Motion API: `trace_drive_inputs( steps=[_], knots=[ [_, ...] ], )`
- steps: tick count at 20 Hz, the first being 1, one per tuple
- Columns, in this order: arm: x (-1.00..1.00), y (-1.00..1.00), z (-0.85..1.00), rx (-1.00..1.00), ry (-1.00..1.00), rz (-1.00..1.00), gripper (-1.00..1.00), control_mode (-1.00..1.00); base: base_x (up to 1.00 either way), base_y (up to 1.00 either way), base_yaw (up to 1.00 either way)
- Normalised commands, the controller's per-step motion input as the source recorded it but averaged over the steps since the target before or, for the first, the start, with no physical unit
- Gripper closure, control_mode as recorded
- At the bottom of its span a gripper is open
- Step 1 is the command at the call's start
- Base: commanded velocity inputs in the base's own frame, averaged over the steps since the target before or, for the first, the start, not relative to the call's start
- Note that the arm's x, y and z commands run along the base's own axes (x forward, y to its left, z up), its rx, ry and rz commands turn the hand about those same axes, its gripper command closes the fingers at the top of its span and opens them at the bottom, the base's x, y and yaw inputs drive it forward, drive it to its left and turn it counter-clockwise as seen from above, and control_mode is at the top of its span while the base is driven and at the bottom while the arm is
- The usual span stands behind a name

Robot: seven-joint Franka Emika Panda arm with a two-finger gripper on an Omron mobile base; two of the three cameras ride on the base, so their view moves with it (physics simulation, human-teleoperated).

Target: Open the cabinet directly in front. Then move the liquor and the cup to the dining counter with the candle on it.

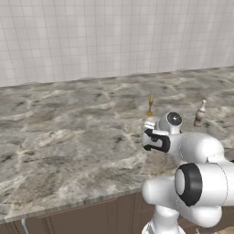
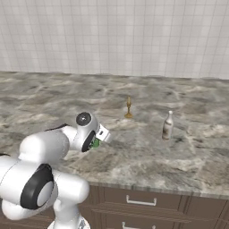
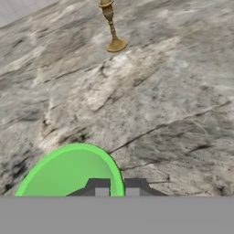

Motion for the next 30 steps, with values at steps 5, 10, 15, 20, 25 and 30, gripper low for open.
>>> trace_drive_inputs(
  steps=[5,10,15,20,25,30],
  knots=[
    [0.21,-0.01,-0.29,0.00,0.00,0.00,1.00,-1.00,0.00,0.00,0.00],
    [0.16,-0.04,-0.29,0.00,0.00,0.00,1.00,-1.00,0.00,0.00,0.00],
    [0.10,-0.05,-0.24,0.00,0.00,0.00,1.00,-1.00,0.00,0.00,0.00],
    [0.01,-0.04,-0.12,0.00,0.00,0.00,1.00,-1.00,0.00,0.00,0.00],
    [0.00,0.00,0.03,0.00,0.00,0.00,-1.00,-1.00,0.00,0.00,0.00],
    [0.01,0.02,0.62,0.00,0.00,0.00,-1.00,-1.00,0.00,0.00,0.00]
  ],
)
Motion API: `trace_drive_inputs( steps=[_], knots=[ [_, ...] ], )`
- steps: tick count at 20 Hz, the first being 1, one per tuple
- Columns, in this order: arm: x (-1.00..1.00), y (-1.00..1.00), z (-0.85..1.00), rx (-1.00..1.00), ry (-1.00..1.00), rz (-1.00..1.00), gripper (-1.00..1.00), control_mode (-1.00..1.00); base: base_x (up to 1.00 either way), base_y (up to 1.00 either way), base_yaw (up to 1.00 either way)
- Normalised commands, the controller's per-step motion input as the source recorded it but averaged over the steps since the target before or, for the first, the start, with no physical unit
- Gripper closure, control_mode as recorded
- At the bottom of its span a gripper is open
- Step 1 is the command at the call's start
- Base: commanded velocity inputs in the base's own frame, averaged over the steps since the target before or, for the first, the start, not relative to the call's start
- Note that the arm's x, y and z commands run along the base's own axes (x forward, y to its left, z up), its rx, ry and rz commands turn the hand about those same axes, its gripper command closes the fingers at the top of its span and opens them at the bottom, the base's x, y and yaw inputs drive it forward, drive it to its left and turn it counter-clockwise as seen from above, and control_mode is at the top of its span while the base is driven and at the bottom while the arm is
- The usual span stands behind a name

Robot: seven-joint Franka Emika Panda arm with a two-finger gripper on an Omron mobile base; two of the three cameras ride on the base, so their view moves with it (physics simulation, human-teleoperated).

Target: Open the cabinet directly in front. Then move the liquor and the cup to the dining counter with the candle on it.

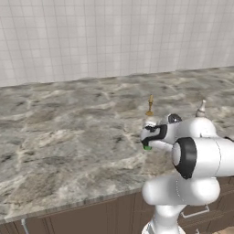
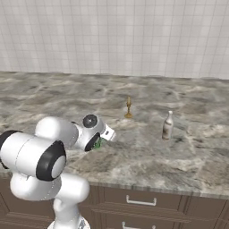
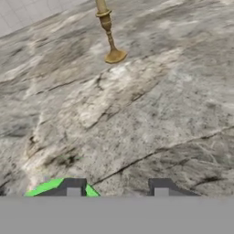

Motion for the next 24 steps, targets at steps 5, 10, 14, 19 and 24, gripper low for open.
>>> trace_drive_inputs(
  steps=[5,10,14,19,24],
  knots=[
    [0.07,0.09,0.99,0.00,0.05,-0.03,-1.00,-1.00,0.00,0.00,0.00],
    [-0.17,0.05,1.00,0.00,0.01,-0.01,-1.00,-1.00,0.00,0.00,0.00],
    [-0.94,0.06,1.00,-0.01,0.05,0.18,-1.00,-1.00,0.00,0.00,0.00],
    [-1.00,0.03,0.72,-0.01,-0.03,0.17,-1.00,-1.00,0.00,0.00,0.00],
    [-0.82,0.00,-0.25,0.00,-0.06,0.04,-1.00,-1.00,0.00,0.00,0.00]
  ],
)
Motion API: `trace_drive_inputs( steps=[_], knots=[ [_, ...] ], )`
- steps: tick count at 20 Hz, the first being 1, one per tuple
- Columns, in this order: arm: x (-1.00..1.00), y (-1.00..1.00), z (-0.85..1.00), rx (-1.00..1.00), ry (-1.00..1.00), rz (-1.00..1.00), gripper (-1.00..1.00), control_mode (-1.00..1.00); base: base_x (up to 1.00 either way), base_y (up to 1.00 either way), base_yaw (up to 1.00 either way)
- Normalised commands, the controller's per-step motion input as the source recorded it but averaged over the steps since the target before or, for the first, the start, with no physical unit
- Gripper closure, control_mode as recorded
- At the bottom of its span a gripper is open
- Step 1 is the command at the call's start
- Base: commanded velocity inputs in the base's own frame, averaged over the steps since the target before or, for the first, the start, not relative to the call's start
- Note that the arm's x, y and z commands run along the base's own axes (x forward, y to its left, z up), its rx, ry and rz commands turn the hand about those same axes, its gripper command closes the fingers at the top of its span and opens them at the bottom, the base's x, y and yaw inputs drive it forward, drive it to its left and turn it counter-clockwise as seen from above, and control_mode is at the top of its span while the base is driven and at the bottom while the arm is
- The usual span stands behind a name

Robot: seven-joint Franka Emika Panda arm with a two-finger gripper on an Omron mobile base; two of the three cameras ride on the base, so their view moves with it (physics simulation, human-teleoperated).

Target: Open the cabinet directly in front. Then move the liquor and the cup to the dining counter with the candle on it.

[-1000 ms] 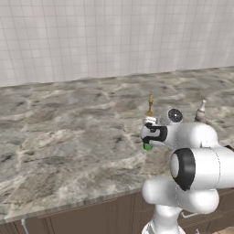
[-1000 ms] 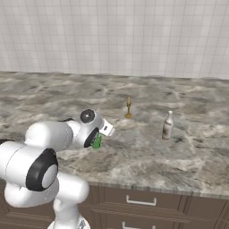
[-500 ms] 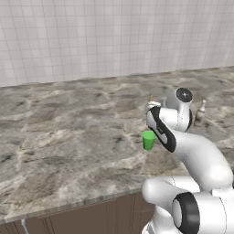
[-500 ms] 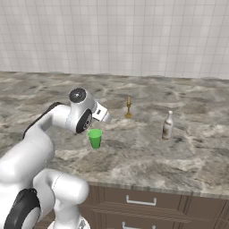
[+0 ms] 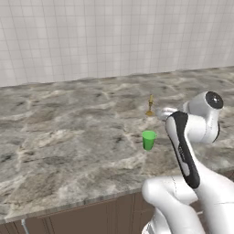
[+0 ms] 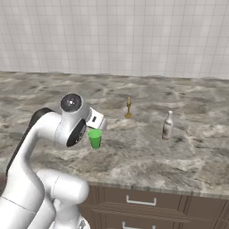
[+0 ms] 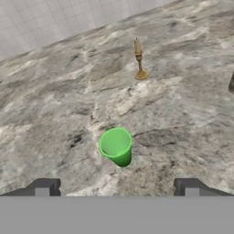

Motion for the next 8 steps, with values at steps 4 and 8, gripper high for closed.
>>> trace_drive_inputs(
  steps=[4,8],
  knots=[
    [0.02,-0.04,0.00,0.02,0.01,0.00,-1.00,-1.00,0.00,0.00,0.00],
    [-0.88,0.49,0.00,-0.23,-0.48,0.08,-1.00,-1.00,0.00,0.00,0.00]
  ],
)
